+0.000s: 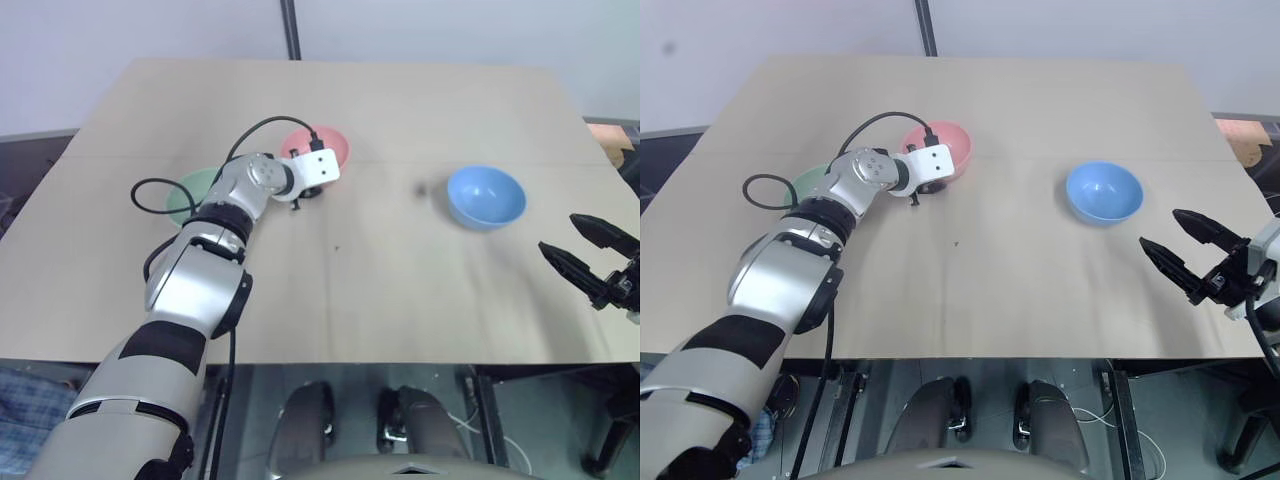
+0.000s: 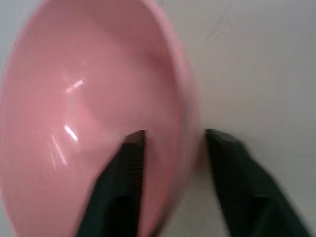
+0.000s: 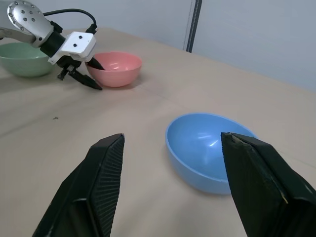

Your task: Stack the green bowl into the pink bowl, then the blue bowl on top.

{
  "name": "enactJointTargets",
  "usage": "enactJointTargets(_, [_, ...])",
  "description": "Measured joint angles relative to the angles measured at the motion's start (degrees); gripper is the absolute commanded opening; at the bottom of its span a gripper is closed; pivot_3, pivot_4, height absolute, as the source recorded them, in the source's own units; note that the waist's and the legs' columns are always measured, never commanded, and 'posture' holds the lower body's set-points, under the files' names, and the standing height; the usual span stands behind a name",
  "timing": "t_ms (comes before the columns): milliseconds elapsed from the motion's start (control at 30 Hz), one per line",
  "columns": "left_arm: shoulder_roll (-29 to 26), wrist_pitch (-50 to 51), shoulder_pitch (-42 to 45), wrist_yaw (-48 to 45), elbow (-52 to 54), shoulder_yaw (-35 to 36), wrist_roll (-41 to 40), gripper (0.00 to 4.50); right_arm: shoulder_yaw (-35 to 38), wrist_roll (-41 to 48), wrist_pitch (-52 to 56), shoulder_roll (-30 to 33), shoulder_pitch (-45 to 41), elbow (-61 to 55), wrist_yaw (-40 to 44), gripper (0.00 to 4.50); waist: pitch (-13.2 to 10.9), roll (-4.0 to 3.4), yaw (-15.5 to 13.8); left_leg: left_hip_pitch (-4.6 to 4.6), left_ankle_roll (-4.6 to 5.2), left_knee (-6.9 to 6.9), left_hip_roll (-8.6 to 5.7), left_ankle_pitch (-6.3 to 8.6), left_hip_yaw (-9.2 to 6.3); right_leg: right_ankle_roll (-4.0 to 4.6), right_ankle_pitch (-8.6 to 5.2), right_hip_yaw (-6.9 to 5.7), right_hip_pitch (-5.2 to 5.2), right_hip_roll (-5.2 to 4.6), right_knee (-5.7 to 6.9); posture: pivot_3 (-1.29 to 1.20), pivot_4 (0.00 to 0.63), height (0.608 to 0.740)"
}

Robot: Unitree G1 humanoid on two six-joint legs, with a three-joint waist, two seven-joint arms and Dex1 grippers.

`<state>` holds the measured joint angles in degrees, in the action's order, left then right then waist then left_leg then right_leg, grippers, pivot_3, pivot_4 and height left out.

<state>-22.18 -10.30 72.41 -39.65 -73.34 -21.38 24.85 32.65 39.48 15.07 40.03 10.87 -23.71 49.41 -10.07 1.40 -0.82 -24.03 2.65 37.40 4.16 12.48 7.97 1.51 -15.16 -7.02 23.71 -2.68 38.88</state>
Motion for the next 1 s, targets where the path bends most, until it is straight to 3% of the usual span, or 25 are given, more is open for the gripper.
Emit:
enactJointTargets(33, [0.0, 0.0, 0.0, 0.0, 0.0, 0.0, 0.1, 0.09, 0.0, 0.0, 0.0, 0.0, 0.0, 0.0, 0.0, 3.44, 0.0, 0.00, 0.0, 0.00, 0.00, 0.00, 0.00, 0.00, 0.00, 0.00, 0.00, 0.00, 0.00, 0.00, 0.00, 0.00, 0.150, 0.740])
enactJointTargets(67, [0.0, 0.1, 0.1, 0.1, 0.0, 0.2, 0.1, 0.04, 0.0, -0.1, -0.1, 0.0, 0.0, 0.0, 0.0, 3.44, 0.0, 0.00, 0.0, 0.01, 0.00, 0.00, 0.00, 0.00, 0.00, 0.00, 0.00, 0.00, 0.00, 0.00, 0.01, 0.00, 0.150, 0.740])
enactJointTargets(233, [-0.2, -1.0, 0.1, -0.3, 0.0, -0.5, 1.1, 0.04, 0.0, -0.4, -0.1, 0.0, -0.2, 0.1, 0.0, 3.44, 0.0, 0.00, 0.0, 0.03, -0.01, 0.02, 0.01, -0.01, 0.00, 0.00, 0.00, 0.01, 0.00, 0.00, 0.04, 0.00, 0.150, 0.740])
enactJointTargets(467, [-1.9, -14.0, -1.7, -18.1, 7.2, -2.2, 0.3, 0.04, -0.1, -0.4, -0.1, 0.0, -0.6, 0.1, 0.0, 3.44, 0.0, -0.01, 0.0, 0.02, -0.03, 0.04, 0.00, -0.02, 0.02, 0.01, 0.00, 0.00, -0.01, -0.01, 0.03, 0.00, 0.150, 0.740])
enactJointTargets(767, [-8.5, -18.9, -13.7, -40.5, 38.3, -5.9, -6.4, 0.04, -0.8, -0.8, -0.2, -0.1, -0.8, 0.1, -0.1, 3.44, 0.0, -0.07, 0.2, 0.13, -0.04, 0.09, 0.06, -0.03, 0.08, 0.02, 0.00, 0.10, -0.04, 0.03, 0.15, 0.00, 0.150, 0.740])
enactJointTargets(967, [-11.3, -17.4, -17.9, -47.4, 50.6, -7.5, -10.1, 0.04, -1.3, -1.1, -0.2, -0.2, -1.2, 0.1, -0.1, 3.44, 0.1, -0.09, -0.1, 0.14, -0.03, 0.17, 0.04, -0.03, 0.03, 0.01, 0.00, 0.08, -0.11, 0.03, 0.18, 0.00, 0.150, 0.740])
enactJointTargets(1000, [-11.4, -17.4, -17.9, -47.5, 51.0, -7.8, -10.4, 0.43, -1.4, -1.1, -0.3, -0.2, -1.3, 0.1, -0.1, 3.44, 0.1, -0.09, -0.1, 0.14, -0.03, 0.18, 0.04, -0.03, 0.02, 0.01, 0.00, 0.07, -0.12, 0.04, 0.18, 0.00, 0.150, 0.740])
